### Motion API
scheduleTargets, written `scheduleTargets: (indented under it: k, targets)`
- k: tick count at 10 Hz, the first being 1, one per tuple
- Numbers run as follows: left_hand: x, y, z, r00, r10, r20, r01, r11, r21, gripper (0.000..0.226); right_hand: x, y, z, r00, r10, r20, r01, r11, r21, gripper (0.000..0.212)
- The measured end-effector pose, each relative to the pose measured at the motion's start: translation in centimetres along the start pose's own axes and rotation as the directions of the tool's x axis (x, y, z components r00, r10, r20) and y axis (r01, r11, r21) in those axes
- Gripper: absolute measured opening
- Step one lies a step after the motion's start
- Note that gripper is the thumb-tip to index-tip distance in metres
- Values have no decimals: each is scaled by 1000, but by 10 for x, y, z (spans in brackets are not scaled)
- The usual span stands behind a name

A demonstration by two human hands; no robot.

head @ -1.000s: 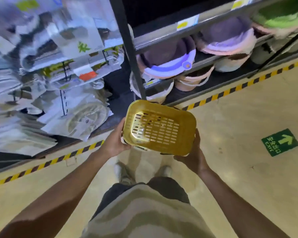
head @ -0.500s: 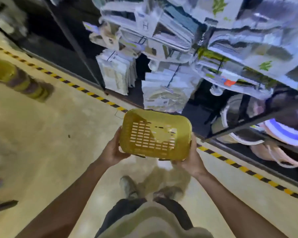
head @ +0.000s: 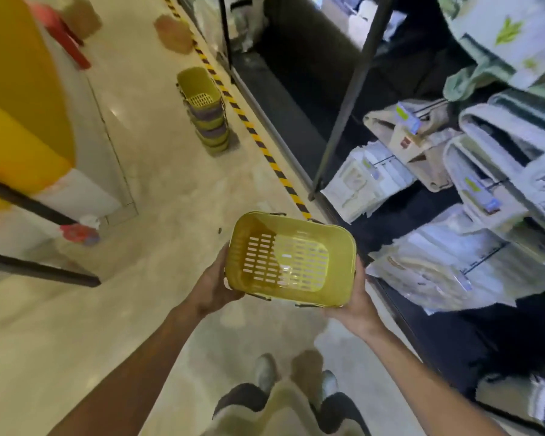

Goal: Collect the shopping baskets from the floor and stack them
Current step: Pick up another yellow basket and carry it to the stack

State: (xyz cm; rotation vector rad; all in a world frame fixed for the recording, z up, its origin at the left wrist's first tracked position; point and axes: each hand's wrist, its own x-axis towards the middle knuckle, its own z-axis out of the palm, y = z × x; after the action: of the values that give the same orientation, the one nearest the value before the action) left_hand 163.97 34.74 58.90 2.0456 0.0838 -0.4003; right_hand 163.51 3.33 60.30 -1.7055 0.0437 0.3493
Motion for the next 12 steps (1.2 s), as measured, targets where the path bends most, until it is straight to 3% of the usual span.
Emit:
scheduleTargets:
  k: [1, 2, 4, 5, 7, 9, 12]
  targets:
    - [20, -11, -37, 991, -116, -61, 115, 993, -18, 115, 57, -14, 12, 982, 185, 22, -177, 961, -213, 127]
    - [42, -14, -64, 980, -142, -136, 138, 990, -35, 114, 99, -26, 26, 982, 130, 140, -86, 956, -282, 135]
    - [111, -20, -120, 973, -132, -190, 137, 990, 15, 118, 224, -50, 61, 947, 220, 234, -164, 957, -238, 145]
    - [149, -25, -149, 947, -220, -233, 224, 974, -8, 121, 295, -55, 75, 936, 215, 280, -136, 952, -275, 136]
    - [221, -37, -217, 918, -260, -301, 255, 965, -58, 122, 414, -110, 112, 906, 241, 349, -93, 915, -393, 150]
    - [293, -64, -301, 903, -236, -360, 219, 972, -87, 126, 525, -144, 176, 888, 249, 386, -67, 902, -427, 150]
    - [413, -126, -469, 939, -184, -289, 170, 983, -76, 127, 654, -185, 308, 915, 277, 293, -153, 911, -383, 137]
